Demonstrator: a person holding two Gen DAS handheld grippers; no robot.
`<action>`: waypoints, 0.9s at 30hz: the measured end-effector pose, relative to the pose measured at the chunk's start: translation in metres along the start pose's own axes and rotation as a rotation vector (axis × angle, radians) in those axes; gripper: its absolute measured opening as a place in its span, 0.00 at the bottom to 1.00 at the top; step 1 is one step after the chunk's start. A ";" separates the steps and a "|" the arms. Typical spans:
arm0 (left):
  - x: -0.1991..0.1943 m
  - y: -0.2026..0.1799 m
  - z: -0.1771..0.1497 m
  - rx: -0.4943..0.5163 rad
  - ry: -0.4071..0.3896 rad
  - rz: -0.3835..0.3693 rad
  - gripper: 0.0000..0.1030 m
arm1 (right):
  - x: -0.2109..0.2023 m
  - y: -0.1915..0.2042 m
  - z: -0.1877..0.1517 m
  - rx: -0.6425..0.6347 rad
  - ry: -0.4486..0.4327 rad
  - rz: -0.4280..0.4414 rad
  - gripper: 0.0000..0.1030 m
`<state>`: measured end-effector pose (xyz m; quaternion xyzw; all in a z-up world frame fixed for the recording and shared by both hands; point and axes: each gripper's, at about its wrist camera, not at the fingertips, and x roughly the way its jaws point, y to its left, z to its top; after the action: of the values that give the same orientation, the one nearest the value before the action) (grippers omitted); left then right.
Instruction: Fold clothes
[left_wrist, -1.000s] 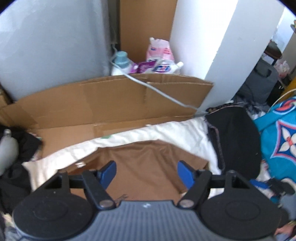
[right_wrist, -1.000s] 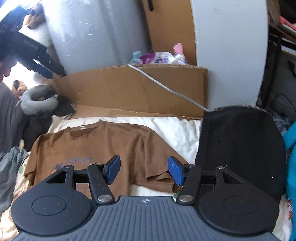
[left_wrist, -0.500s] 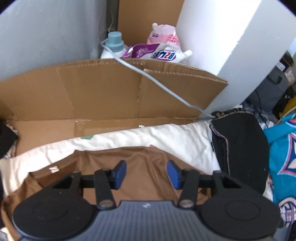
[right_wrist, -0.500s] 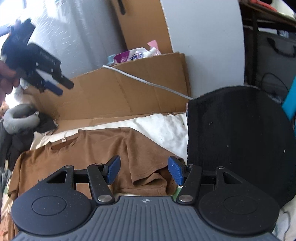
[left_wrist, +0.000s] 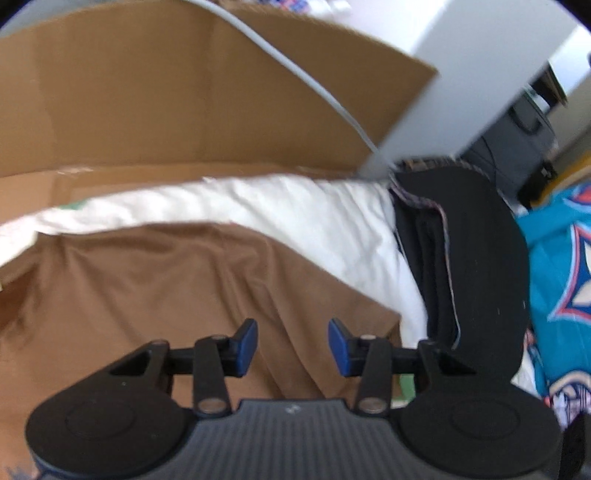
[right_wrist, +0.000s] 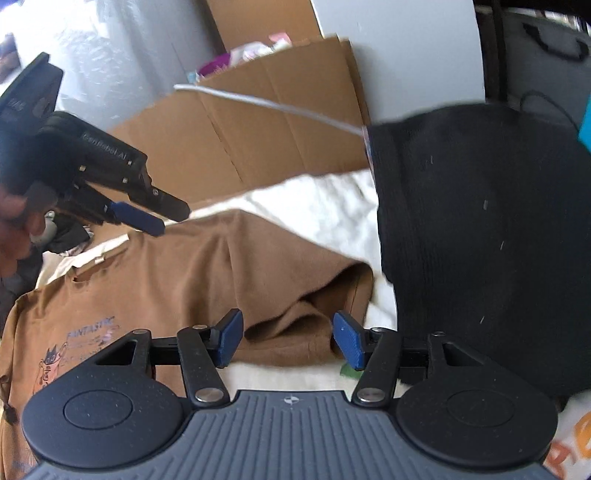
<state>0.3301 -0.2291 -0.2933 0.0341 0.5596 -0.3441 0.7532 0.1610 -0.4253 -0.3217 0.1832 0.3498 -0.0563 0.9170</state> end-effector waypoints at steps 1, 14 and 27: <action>0.004 0.001 -0.004 -0.020 -0.006 -0.025 0.44 | 0.003 0.000 -0.002 -0.007 0.013 0.004 0.52; 0.055 0.005 -0.040 -0.090 0.061 -0.155 0.43 | 0.017 -0.025 -0.004 0.108 0.106 0.057 0.43; 0.074 0.001 -0.046 -0.052 0.059 -0.188 0.47 | 0.046 -0.025 0.006 0.064 0.121 0.023 0.44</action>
<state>0.3032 -0.2441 -0.3745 -0.0279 0.5912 -0.3972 0.7014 0.1931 -0.4490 -0.3552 0.2196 0.4006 -0.0457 0.8884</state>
